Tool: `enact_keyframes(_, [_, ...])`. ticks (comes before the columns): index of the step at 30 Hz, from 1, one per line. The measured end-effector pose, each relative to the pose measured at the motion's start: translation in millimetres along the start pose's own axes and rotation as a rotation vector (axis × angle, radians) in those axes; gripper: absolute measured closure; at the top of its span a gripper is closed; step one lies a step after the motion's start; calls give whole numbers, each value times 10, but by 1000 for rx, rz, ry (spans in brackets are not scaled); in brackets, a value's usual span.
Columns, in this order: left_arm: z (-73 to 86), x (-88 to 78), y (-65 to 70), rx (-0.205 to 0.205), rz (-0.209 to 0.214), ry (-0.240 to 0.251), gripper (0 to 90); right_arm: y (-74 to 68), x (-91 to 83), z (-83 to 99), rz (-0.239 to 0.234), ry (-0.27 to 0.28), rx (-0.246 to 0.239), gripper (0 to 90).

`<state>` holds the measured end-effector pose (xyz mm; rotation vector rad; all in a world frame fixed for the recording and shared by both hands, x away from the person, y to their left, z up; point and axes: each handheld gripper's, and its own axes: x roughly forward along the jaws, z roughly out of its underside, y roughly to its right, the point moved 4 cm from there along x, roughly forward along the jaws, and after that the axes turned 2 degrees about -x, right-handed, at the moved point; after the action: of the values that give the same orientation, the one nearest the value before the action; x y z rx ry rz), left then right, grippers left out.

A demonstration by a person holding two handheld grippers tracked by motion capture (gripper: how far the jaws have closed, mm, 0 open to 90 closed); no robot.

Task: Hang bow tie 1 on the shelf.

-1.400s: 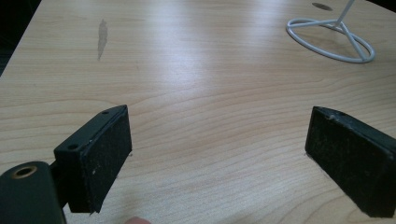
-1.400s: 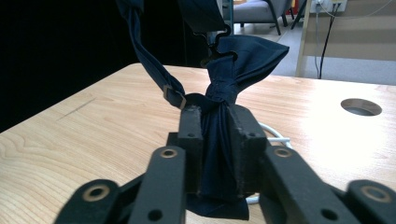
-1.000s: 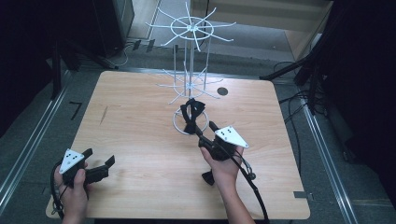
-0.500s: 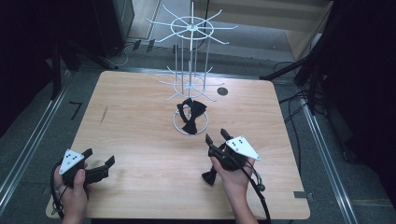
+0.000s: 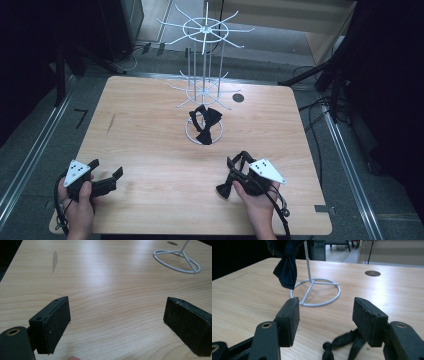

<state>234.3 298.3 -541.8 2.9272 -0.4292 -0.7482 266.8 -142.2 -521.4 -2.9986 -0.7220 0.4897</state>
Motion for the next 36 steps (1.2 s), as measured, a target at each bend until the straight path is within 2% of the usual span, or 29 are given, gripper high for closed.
enact_keyframes(15, [-2, 5, -3, -3, 1, -3, 80, 58, -133, 247, 21, -25, 30, 400])
enact_keyframes(23, [0, -3, 2, -3, -2, 4, 80, 24, -168, 263, 17, -28, 22, 399])
enact_keyframes(30, [-1, 0, 7, 6, -10, -1, 80, 12, -189, 321, 8, -84, 40, 412])
enact_keyframes(31, [-1, 0, 5, 6, -8, -2, 80, -6, -181, 340, 7, -112, 42, 414])
enact_keyframes(36, [-2, -2, 3, 3, -1, 4, 80, -39, -150, 362, 4, -150, 50, 415])
